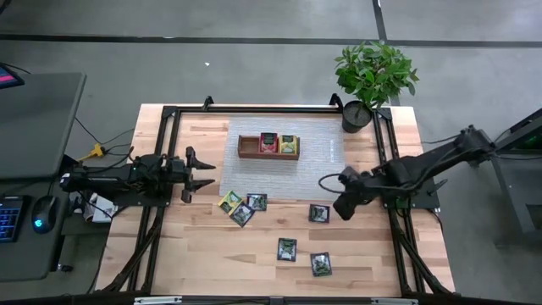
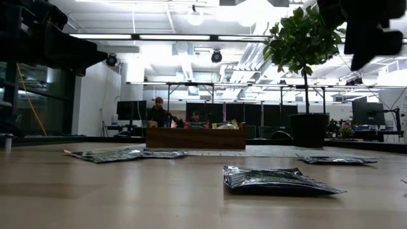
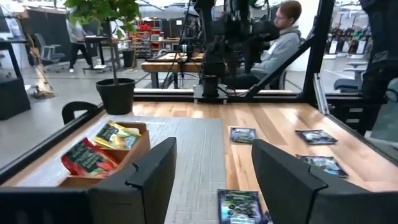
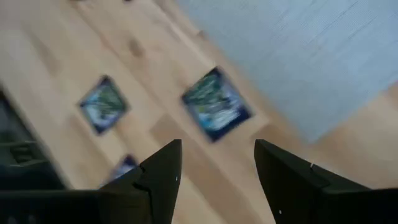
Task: Pick & Place Tea
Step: Put the purple tea bag into the left section of the wooden organizer
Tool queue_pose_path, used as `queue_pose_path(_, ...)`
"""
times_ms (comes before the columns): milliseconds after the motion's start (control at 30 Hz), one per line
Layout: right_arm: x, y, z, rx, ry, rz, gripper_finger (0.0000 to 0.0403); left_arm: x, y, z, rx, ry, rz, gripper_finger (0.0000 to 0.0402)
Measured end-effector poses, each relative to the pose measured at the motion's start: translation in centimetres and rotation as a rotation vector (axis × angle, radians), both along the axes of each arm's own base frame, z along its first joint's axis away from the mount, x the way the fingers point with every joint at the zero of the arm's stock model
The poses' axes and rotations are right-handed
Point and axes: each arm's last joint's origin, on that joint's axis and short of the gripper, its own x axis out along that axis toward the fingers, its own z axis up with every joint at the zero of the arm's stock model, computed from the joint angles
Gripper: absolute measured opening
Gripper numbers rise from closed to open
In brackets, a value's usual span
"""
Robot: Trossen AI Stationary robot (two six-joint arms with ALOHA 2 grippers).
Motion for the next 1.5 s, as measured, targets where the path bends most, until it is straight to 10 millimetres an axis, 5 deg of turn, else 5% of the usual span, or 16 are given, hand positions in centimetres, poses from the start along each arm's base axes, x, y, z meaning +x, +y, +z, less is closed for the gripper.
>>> queue_pose_path(333, 0.0, 0.1, -5.9, 0.192, 0.026, -0.229, 0.0197, 0.0, 0.1, 0.1, -0.127, -0.013, 0.014, 0.0209)
queue_pose_path(667, 0.3, 0.2, -6.8, 0.094, 0.064, -0.162, 0.0148, 0.1, 0.4, 0.2, -0.155, -0.030, 0.123, 0.0209)
queue_pose_path(967, 0.4, 0.1, -6.8, 0.020, 0.033, -0.093, 0.0011, 1.1, 0.4, 0.2, -0.176, -0.012, 0.134, 0.0209)
queue_pose_path(1267, 1.0, 0.5, -7.5, 0.038, 0.063, -0.028, 0.0002, 3.7, 0.3, 0.4, -0.164, 0.090, 0.131, 0.0209)
queue_pose_path(1500, 2.0, 1.0, -9.6, 0.065, 0.152, -0.051, 0.0001, 7.5, 0.1, 1.6, -0.155, 0.246, 0.080, 0.0209)
